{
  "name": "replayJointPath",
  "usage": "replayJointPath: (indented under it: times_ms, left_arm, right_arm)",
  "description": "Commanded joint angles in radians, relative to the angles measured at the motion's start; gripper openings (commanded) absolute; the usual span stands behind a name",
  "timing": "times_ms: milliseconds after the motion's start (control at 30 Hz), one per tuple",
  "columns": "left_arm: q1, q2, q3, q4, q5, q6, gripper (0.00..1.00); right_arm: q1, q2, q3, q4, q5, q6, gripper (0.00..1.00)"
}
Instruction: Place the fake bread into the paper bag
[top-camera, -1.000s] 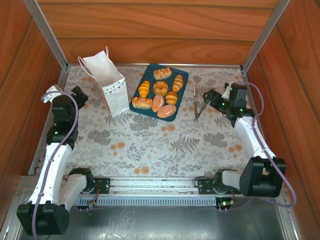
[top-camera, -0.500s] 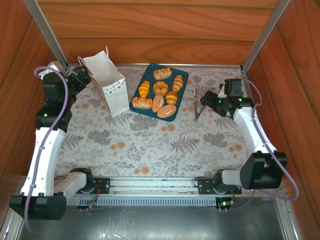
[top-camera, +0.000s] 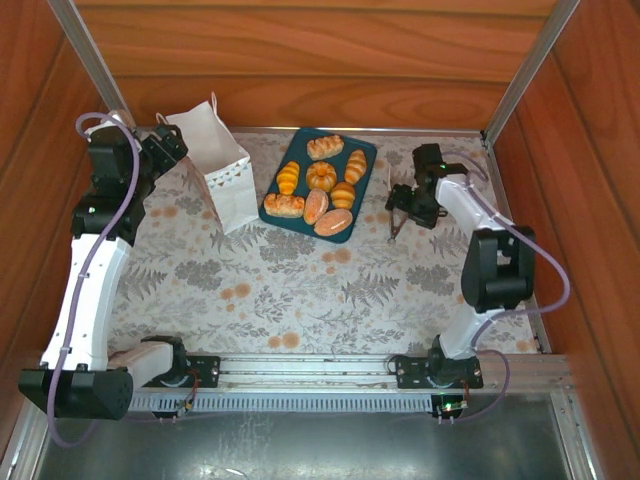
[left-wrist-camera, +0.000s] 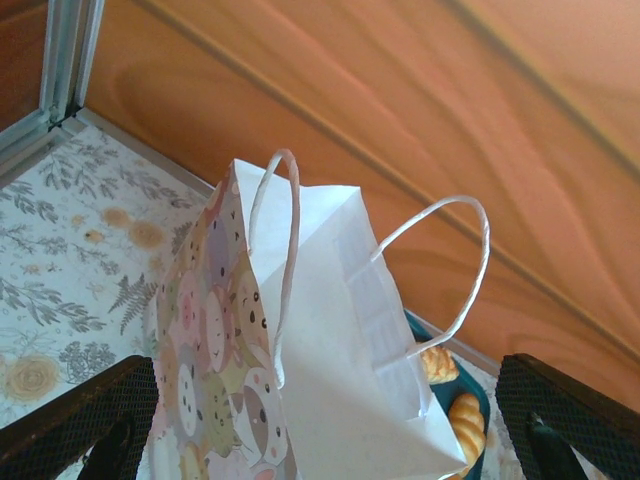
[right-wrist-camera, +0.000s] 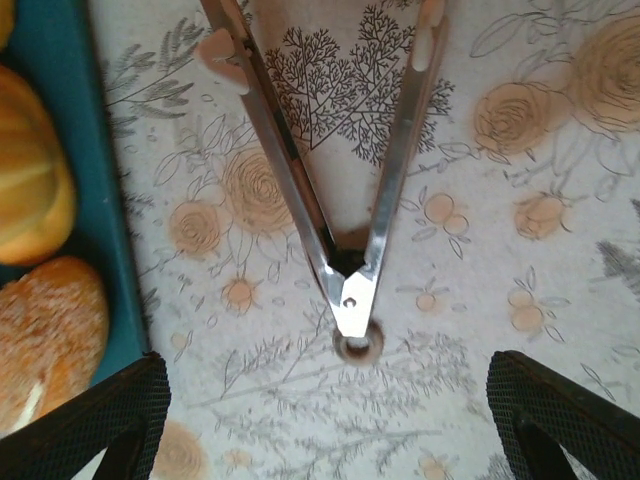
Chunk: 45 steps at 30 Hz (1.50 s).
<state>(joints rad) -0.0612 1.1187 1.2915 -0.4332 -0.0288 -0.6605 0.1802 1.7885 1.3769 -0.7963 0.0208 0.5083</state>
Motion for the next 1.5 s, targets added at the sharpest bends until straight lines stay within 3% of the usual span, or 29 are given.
replayJointPath:
  times_ms: [0, 267, 867, 967, 1200, 1467]
  left_arm:
    - [-0.006, 0.006, 0.031, -0.020, -0.010, 0.037, 0.92]
    - [-0.005, 0.013, 0.013, -0.019, -0.018, 0.032, 0.93]
    - [-0.004, 0.013, -0.004, -0.021, 0.002, 0.034, 0.93]
    - [-0.005, 0.012, -0.004, -0.019, 0.003, 0.035, 0.92]
    - [-0.004, 0.014, -0.008, -0.020, 0.012, 0.025, 0.93]
    - [-0.004, 0.007, -0.016, -0.025, 0.003, 0.033, 0.93]
  right_arm:
    - [0.025, 0.059, 0.059, -0.051, 0.071, 0.029, 0.89]
    - [0.038, 0.186, 0.138, -0.071, 0.181, 0.056, 0.89]
    - [0.037, 0.295, 0.207, -0.023, 0.173, 0.004, 0.89]
    - [0.037, 0.279, 0.208, -0.039, 0.154, 0.004, 0.89]
    - [0.046, 0.073, 0.077, 0.052, 0.101, 0.017, 0.87]
    - [0.048, 0.119, 0.097, 0.020, 0.106, 0.026, 0.87]
